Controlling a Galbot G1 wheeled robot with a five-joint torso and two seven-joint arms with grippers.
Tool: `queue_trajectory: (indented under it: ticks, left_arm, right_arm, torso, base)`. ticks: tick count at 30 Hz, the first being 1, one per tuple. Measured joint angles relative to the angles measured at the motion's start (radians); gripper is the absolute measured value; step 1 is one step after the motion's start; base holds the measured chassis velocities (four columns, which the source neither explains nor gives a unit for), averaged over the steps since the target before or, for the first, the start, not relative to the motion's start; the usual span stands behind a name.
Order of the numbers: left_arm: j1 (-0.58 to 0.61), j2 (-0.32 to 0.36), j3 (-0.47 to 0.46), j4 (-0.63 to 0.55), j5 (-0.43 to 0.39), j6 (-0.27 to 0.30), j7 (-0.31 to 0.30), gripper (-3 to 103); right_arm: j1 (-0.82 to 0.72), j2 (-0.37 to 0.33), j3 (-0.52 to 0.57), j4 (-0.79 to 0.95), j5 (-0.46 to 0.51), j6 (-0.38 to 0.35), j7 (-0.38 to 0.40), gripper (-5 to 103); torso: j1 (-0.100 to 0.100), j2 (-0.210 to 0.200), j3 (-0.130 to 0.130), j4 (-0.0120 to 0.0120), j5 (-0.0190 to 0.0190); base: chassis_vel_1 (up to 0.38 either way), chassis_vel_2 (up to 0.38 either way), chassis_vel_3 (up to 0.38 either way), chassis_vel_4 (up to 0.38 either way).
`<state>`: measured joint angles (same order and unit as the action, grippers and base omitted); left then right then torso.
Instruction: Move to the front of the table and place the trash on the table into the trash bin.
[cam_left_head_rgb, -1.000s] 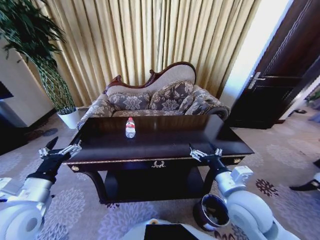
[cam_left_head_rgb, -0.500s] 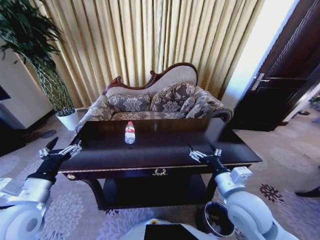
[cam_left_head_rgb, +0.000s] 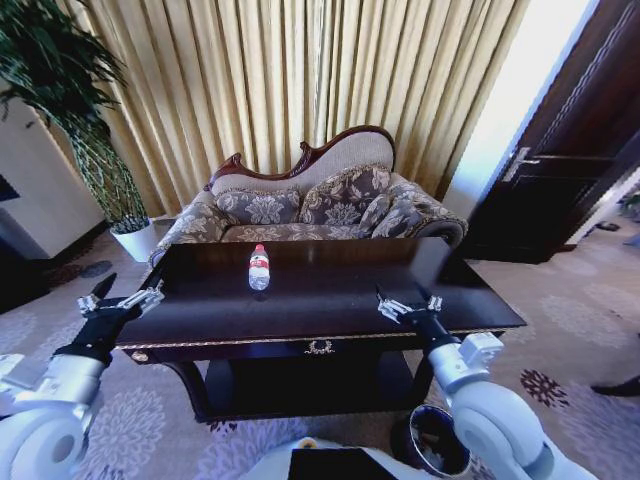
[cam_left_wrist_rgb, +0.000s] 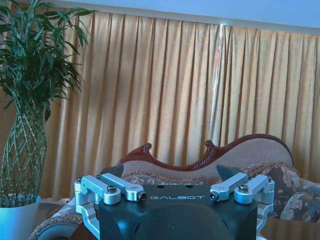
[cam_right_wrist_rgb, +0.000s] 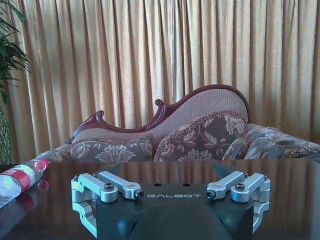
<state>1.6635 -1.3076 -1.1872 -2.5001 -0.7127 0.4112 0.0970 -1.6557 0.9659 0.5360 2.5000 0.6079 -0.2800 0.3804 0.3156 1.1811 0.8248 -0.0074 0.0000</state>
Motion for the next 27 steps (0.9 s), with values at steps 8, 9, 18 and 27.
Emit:
queue_trajectory:
  ticks: [8, 9, 18, 27]
  left_arm:
    - [-0.052, 0.054, 0.035, 0.0, -0.007, 0.055, -0.069, 100]
    - [-0.075, 0.078, 0.045, 0.0, -0.019, 0.07, -0.091, 100]
    - [-0.137, 0.171, 0.096, 0.039, -0.055, 0.093, -0.185, 100]
    - [-0.226, 0.29, 0.168, 0.132, -0.096, 0.105, -0.217, 100]
  right_arm:
    - [0.002, 0.0, 0.006, 0.0, 0.0, 0.002, 0.002, 100]
    - [0.003, 0.001, 0.006, 0.0, 0.0, 0.002, 0.002, 100]
    - [0.005, 0.018, 0.008, 0.0, 0.001, 0.004, 0.004, 100]
    - [0.001, 0.029, 0.017, 0.0, -0.001, 0.009, 0.006, 100]
  torso:
    - [0.0, 0.0, 0.0, 0.0, 0.0]
    - [0.0, 0.0, 0.0, 0.0, -0.0001]
    - [0.0, 0.0, 0.0, 0.0, -0.0001]
    - [0.0, 0.0, 0.0, 0.0, -0.0001]
  base:
    - [0.0, 0.0, 0.0, 0.0]
    - [0.0, 0.0, 0.0, 0.0]
    - [0.0, 0.0, 0.0, 0.0]
    - [0.0, 0.0, 0.0, 0.0]
